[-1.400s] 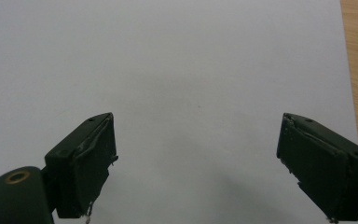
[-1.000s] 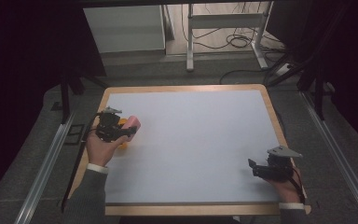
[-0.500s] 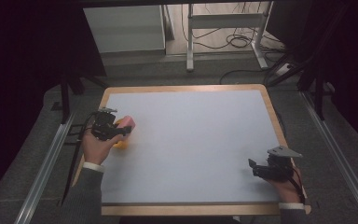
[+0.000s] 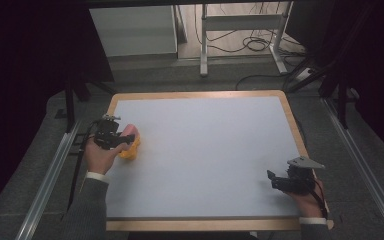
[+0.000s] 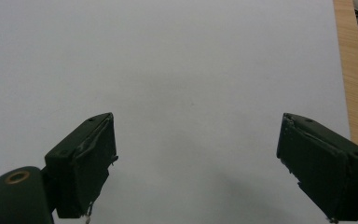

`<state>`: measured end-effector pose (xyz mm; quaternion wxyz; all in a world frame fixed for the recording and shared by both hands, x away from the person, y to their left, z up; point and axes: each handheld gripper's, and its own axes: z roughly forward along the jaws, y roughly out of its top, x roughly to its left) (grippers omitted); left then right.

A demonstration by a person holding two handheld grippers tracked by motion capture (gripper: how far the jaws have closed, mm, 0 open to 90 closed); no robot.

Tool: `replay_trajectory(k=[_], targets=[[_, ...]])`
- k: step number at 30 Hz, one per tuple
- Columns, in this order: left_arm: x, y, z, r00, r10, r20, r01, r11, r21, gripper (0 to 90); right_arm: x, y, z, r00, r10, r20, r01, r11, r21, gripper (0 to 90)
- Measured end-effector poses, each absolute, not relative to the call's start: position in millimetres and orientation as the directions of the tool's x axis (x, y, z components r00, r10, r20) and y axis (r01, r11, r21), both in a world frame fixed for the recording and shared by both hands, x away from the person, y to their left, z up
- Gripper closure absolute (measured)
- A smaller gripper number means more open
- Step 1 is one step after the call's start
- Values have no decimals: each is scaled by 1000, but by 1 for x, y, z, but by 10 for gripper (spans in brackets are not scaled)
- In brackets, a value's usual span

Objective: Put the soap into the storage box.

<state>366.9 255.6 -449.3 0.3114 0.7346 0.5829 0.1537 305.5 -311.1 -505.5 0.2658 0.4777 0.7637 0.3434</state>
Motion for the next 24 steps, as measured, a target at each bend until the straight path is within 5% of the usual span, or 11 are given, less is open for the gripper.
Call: replay_trajectory(k=[24], targets=[[383, 266, -483, 204, 972, -119, 799, -95, 593, 600, 306, -310, -507, -404, 911, -81, 552, 313, 773, 115]])
